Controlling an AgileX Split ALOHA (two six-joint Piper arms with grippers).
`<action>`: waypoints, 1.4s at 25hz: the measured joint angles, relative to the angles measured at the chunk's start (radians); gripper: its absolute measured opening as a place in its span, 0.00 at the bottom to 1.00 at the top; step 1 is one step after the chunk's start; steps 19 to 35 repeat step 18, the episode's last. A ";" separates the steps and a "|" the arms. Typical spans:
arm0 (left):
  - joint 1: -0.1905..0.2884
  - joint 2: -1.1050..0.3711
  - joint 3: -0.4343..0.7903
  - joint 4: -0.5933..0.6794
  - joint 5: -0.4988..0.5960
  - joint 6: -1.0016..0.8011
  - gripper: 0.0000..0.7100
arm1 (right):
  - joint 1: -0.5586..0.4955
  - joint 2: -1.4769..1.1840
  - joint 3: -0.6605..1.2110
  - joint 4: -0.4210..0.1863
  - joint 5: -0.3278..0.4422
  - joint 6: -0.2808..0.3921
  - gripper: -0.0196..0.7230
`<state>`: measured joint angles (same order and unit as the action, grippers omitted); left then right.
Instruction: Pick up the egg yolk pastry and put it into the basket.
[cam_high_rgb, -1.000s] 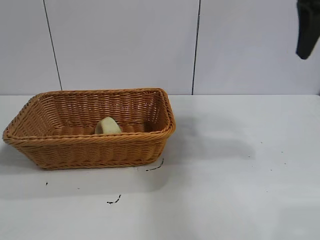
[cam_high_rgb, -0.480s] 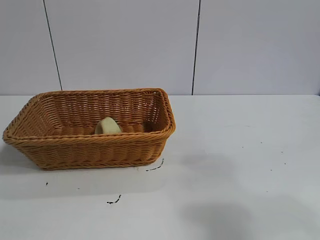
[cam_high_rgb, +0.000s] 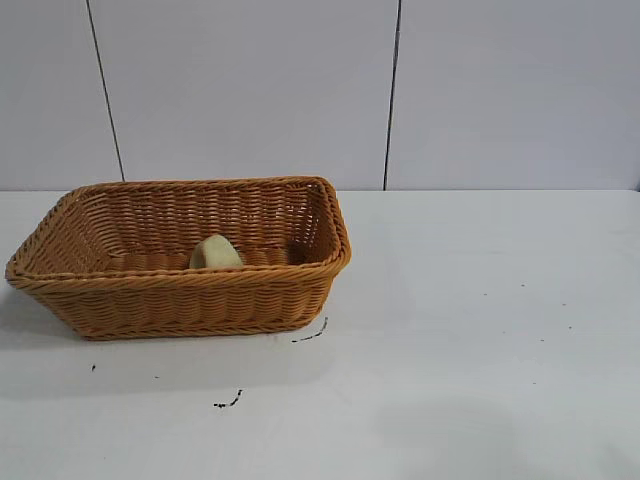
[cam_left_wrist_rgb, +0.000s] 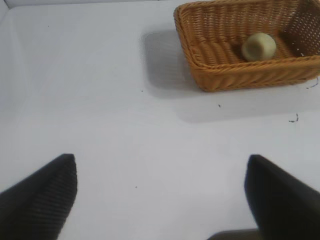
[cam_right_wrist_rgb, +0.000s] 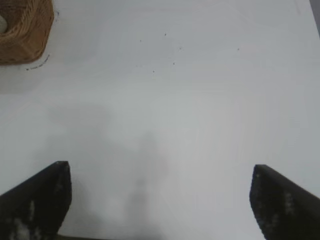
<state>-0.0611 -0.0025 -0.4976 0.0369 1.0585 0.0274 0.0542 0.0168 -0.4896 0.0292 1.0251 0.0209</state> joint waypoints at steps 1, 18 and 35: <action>0.000 0.000 0.000 0.000 0.000 0.000 0.98 | 0.000 -0.014 0.000 0.000 0.000 0.004 0.96; 0.000 0.000 0.000 0.000 0.000 0.000 0.98 | 0.000 -0.023 0.000 -0.004 0.000 0.022 0.96; 0.000 0.000 0.000 0.000 0.000 0.000 0.98 | 0.000 -0.023 0.000 -0.004 0.000 0.022 0.96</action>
